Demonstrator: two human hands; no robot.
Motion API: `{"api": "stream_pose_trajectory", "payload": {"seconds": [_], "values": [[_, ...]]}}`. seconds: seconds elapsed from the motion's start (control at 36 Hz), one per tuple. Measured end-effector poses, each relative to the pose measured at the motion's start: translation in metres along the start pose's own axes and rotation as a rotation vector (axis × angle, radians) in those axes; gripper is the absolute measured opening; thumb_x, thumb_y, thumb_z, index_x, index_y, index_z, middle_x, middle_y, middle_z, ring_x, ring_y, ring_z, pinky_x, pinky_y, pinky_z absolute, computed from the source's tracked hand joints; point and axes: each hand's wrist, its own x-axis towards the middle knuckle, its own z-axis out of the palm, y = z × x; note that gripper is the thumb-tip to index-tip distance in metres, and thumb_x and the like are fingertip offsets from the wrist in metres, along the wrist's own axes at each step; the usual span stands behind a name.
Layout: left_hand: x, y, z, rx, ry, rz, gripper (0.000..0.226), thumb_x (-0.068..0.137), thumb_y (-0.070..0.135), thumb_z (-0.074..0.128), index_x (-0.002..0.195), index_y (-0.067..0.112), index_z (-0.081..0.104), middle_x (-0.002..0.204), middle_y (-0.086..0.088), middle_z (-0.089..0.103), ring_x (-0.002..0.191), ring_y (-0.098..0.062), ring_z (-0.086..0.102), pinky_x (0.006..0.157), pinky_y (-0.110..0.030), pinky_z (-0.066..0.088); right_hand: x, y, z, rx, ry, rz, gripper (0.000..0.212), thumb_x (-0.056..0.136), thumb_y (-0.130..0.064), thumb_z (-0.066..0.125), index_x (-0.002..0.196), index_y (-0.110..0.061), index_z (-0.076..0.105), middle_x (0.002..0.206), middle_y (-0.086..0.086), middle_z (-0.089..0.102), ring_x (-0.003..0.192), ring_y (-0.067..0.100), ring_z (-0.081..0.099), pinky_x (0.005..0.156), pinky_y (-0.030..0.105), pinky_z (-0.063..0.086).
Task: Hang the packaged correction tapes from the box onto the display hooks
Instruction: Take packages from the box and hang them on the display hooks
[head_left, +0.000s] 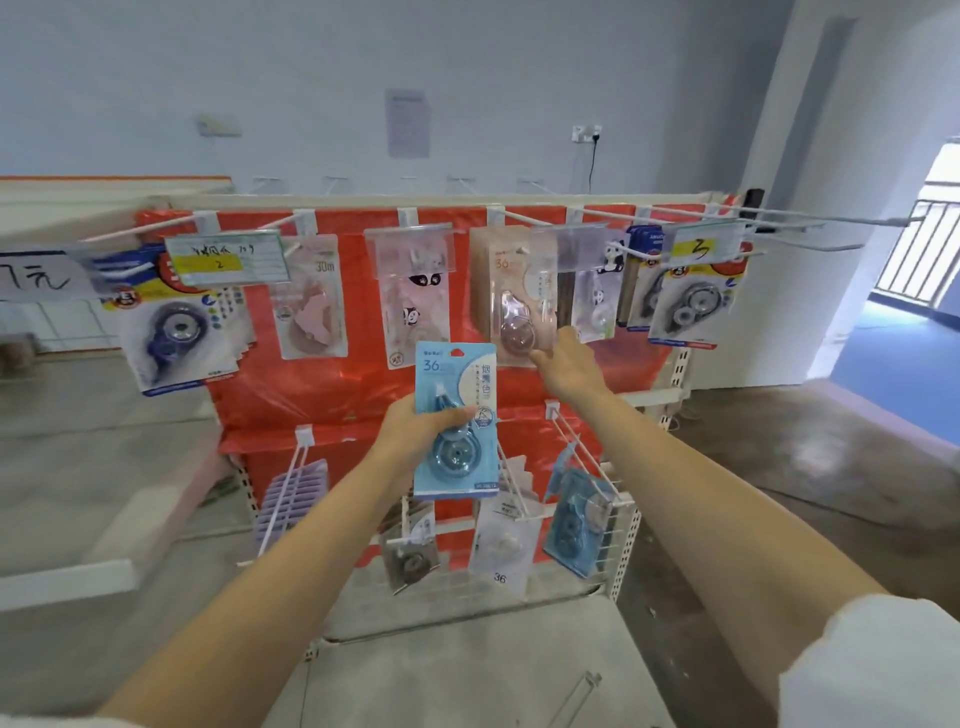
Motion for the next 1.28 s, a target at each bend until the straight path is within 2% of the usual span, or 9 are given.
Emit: {"api": "stream_pose_trajectory", "payload": {"seconds": [0.28, 0.42, 0.5, 0.61, 0.72, 0.83, 1.03, 1.14, 1.28], "values": [[0.013, -0.007, 0.042, -0.009, -0.039, 0.0, 0.018, 0.082, -0.001, 0.068, 0.093, 0.012, 0.065, 0.092, -0.012, 0.07, 0.077, -0.026, 0.067, 0.073, -0.039, 0.057, -0.016, 0.034, -0.015, -0.515, -0.076, -0.275, 0.029, 0.099, -0.018, 0.044, 0.125, -0.004, 0.041, 0.123, 0.018, 0.054, 0.111, 0.039, 0.055, 0.081, 0.041, 0.042], [0.02, -0.019, 0.075, -0.029, -0.064, -0.002, 0.02, 0.086, 0.0, 0.064, 0.102, 0.01, 0.063, 0.092, -0.009, 0.069, 0.075, -0.021, 0.067, 0.068, -0.033, 0.058, -0.03, 0.068, -0.013, -0.126, -0.262, -0.283, 0.032, 0.091, -0.002, 0.044, 0.12, -0.006, 0.056, 0.123, 0.011, 0.061, 0.109, 0.027, 0.057, 0.087, 0.034, 0.045], [0.022, -0.034, 0.094, 0.009, -0.074, -0.03, 0.017, 0.086, 0.002, 0.066, 0.101, 0.009, 0.064, 0.092, -0.009, 0.07, 0.075, -0.021, 0.067, 0.064, -0.03, 0.058, -0.044, 0.091, -0.011, 0.342, -0.362, -0.079, 0.041, 0.084, -0.002, 0.052, 0.122, -0.014, 0.06, 0.119, 0.009, 0.065, 0.105, 0.026, 0.061, 0.085, 0.037, 0.052], [0.023, -0.07, 0.114, 0.122, -0.105, -0.085, 0.033, 0.078, 0.016, 0.076, 0.109, 0.011, 0.064, 0.104, -0.01, 0.071, 0.088, -0.025, 0.068, 0.081, -0.04, 0.057, -0.064, 0.128, -0.005, 0.734, -0.467, 0.183, 0.046, 0.068, 0.003, 0.044, 0.104, -0.023, 0.056, 0.101, 0.014, 0.06, 0.094, 0.027, 0.054, 0.066, 0.031, 0.047], [0.018, -0.11, 0.127, 0.305, -0.199, -0.061, 0.03, 0.085, 0.011, 0.07, 0.114, 0.007, 0.062, 0.108, -0.007, 0.069, 0.089, -0.017, 0.067, 0.077, -0.028, 0.056, -0.082, 0.168, 0.009, 0.769, -0.532, 0.193, 0.033, 0.086, 0.002, 0.057, 0.1, -0.028, 0.057, 0.092, -0.01, 0.068, 0.086, 0.004, 0.066, 0.065, 0.019, 0.054], [0.008, -0.143, 0.13, 0.55, -0.31, -0.081, 0.028, 0.087, 0.026, 0.068, 0.113, 0.02, 0.062, 0.11, 0.0, 0.069, 0.099, -0.018, 0.065, 0.088, -0.038, 0.053, -0.094, 0.207, 0.037, 0.696, -0.512, 0.245, 0.06, 0.069, -0.022, 0.074, 0.126, -0.018, 0.053, 0.116, 0.005, 0.066, 0.105, 0.023, 0.065, 0.088, 0.045, 0.056], [-0.002, -0.185, 0.13, 0.869, -0.531, -0.15, 0.022, 0.089, 0.036, 0.063, 0.109, 0.026, 0.06, 0.1, 0.002, 0.066, 0.077, -0.013, 0.063, 0.07, -0.032, 0.057, -0.112, 0.265, 0.06, 0.718, -0.623, 0.371, 0.046, 0.082, 0.0, 0.069, 0.122, -0.017, 0.052, 0.118, 0.005, 0.066, 0.105, 0.02, 0.065, 0.086, 0.032, 0.055], [-0.002, -0.198, 0.141, 1.075, -0.55, -0.211, 0.029, 0.093, 0.032, 0.058, 0.119, 0.02, 0.059, 0.109, 0.0, 0.063, 0.087, -0.013, 0.055, 0.076, -0.025, 0.047, -0.109, 0.286, 0.067, 0.689, -0.659, 0.428, 0.041, 0.083, -0.001, 0.068, 0.12, -0.016, 0.055, 0.116, 0.003, 0.067, 0.103, 0.019, 0.066, 0.091, 0.037, 0.054], [0.007, -0.209, 0.148, 1.254, -0.448, -0.216, 0.021, 0.091, 0.036, 0.056, 0.099, 0.017, 0.053, 0.108, -0.001, 0.06, 0.103, -0.021, 0.056, 0.083, -0.03, 0.043, -0.09, 0.3, 0.07, 0.723, -0.585, 0.476, 0.043, 0.082, -0.001, 0.069, 0.121, -0.01, 0.054, 0.117, 0.008, 0.066, 0.103, 0.024, 0.065, 0.092, 0.04, 0.054]]}}
